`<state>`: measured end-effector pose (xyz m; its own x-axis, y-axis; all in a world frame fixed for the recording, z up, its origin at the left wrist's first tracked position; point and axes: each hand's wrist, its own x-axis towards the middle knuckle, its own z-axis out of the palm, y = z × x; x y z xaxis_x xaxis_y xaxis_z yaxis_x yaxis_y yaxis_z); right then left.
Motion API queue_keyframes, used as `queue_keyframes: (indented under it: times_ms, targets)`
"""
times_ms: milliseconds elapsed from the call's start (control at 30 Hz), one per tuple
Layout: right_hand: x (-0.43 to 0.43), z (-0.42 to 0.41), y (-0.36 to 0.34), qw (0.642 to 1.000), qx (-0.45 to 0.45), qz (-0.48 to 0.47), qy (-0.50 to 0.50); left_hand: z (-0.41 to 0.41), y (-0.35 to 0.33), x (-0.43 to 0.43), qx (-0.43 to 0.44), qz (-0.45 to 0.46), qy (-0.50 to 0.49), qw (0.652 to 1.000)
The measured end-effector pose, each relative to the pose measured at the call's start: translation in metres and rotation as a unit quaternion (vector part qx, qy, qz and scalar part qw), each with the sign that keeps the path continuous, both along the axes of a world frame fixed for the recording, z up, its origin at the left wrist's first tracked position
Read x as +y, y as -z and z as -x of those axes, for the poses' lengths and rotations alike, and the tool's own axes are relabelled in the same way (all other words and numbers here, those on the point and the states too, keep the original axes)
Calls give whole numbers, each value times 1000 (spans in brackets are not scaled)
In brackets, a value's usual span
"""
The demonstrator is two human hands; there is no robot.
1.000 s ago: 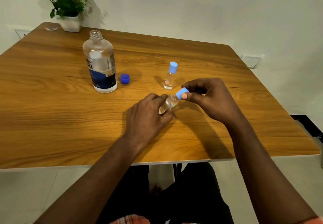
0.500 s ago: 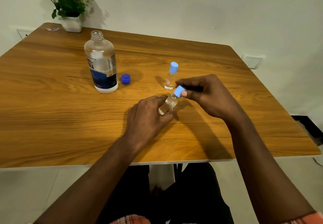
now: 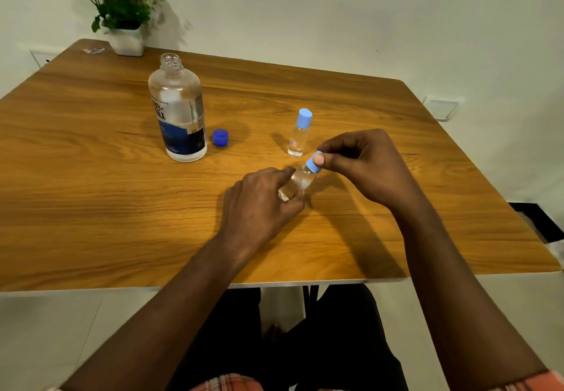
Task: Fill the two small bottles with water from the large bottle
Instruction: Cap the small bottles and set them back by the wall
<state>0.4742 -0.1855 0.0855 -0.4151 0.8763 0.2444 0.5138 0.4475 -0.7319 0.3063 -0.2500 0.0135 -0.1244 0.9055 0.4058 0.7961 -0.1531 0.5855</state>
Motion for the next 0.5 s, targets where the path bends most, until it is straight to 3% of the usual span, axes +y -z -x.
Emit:
queue_keyframes:
  times_ms: [100,300,500]
  targets:
    - [-1,1,2,999,-14,-14,26,1,1,1,4,2,1,1000]
    - [-2,-3,2,999,34,14,-31,1,2,2,-6,-9,0,1000]
    - [-2,2,6,999,43,2,21,1,3,2,5,-7,2,1000]
